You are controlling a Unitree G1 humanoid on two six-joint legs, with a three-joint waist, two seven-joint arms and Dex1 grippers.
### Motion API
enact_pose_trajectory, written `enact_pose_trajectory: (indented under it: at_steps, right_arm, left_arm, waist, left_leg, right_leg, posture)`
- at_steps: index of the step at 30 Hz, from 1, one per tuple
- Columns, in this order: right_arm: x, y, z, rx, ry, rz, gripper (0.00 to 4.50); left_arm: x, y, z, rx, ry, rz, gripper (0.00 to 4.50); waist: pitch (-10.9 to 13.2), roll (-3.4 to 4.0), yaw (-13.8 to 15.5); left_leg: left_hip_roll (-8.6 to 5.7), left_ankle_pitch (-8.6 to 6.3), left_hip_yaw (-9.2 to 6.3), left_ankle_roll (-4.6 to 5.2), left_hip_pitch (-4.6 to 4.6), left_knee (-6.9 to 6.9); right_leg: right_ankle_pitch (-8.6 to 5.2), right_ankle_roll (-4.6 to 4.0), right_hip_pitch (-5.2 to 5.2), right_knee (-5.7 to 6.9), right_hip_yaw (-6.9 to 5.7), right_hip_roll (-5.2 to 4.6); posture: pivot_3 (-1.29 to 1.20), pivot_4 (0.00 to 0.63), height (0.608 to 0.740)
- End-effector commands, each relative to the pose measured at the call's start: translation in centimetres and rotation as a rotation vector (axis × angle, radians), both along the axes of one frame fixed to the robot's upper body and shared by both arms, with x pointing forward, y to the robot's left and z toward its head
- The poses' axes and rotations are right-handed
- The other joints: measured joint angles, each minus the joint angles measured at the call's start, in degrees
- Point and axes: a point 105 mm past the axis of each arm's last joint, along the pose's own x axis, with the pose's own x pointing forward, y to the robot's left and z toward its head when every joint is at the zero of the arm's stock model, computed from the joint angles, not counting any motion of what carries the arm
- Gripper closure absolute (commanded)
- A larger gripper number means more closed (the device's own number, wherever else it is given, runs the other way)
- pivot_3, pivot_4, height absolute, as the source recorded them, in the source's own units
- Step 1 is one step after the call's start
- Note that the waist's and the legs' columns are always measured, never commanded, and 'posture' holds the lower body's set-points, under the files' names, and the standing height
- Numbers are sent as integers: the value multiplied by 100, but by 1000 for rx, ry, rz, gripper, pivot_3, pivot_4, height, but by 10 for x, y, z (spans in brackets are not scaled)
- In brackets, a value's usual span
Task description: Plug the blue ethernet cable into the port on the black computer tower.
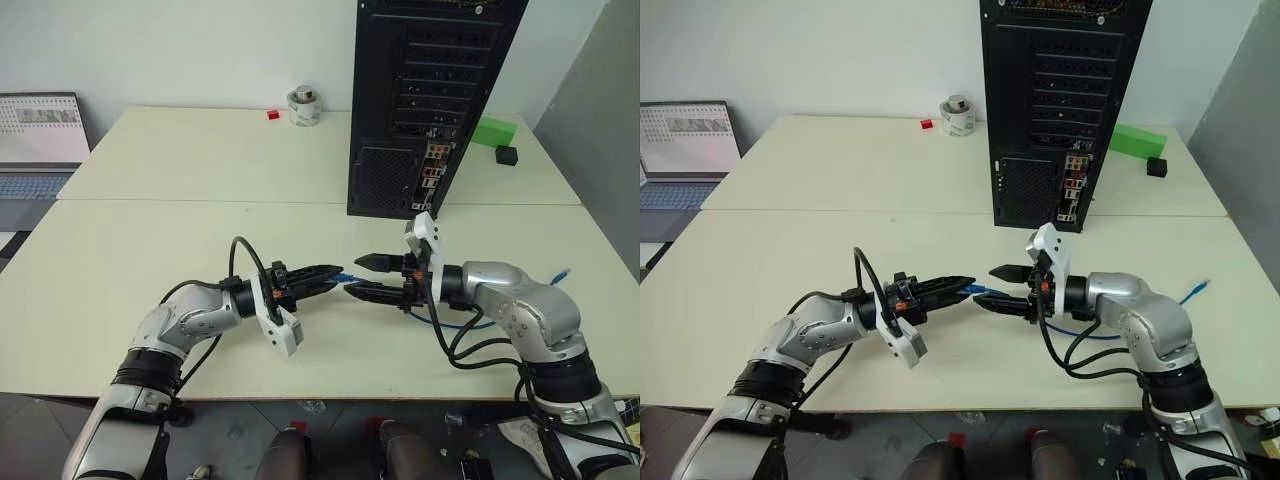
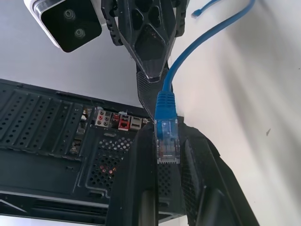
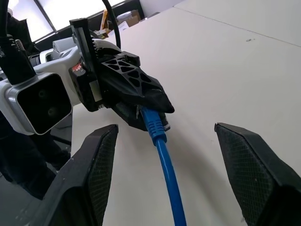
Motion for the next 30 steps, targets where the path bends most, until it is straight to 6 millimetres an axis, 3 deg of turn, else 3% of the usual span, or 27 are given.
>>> enact_pose_trajectory:
  at_steps: [1,6,18,30]
  right_arm:
    - [0,5,12,24,-47,14,1036]
    - [2,8,12,31,-48,11,1642]
    - [3,10,9,31,-44,12,4404]
    - [7,8,12,45,-17,14,4498]
  left_arm:
    - [1,-1,9,-17,-39,-5,4206]
    - [1,-3,9,-19,-46,-6,4206]
    - [0,-3,12,-35,-62,-3,4206]
    - [-1,-5,12,-22,-87,-16,4206]
  waist:
    - [0,0,0]
    - [0,0,1]
    - [0,0,-1]
    - [0,0,0]
  left_leg:
    - [0,0,0,0,0,0]
    - [0,0,-1,0,0,0]
    - [0,0,-1,0,0,0]
    - [0,0,0,0,-1,0]
  right_leg:
    - [0,0,0,0,0,0]
    - [0,0,0,0,-2,0]
    - [0,0,0,1,-3,0]
    - [0,0,0,1,-4,0]
  posture:
    - [0,150,740]
    - [0,150,740]
    - [0,150,740]
    - [0,150,740]
